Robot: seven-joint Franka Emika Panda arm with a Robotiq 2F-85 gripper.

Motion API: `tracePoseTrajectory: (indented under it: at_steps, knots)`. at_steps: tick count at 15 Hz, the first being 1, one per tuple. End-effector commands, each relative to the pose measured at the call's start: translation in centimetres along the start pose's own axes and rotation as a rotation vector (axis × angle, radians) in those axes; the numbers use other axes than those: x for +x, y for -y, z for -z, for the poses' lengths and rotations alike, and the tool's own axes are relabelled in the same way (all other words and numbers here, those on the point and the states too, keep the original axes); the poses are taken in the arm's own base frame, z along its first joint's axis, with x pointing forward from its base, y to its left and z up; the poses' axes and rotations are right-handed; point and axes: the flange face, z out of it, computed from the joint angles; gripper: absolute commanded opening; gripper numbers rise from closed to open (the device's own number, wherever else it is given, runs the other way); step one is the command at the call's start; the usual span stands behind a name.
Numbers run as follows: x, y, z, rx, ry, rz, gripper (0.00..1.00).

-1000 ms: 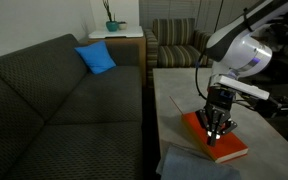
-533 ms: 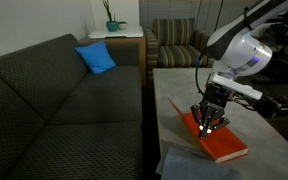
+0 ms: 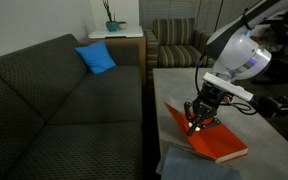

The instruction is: Open the cover of the book on the table

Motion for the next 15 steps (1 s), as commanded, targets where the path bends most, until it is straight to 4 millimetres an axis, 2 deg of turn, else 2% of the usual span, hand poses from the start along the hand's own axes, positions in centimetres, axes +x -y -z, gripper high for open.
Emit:
tracePoseTrajectory:
  at_steps: [1, 5, 15]
  knots:
    - [0.0, -0.2, -1.1, 0.014, -0.004, -0.068, 0.0]
    - [-0.2, 0.2, -1.7, -0.018, -0.017, -0.132, 0.0]
    - [-1.5, 0.7, -5.1, -0.219, -0.056, -0.306, 0.0]
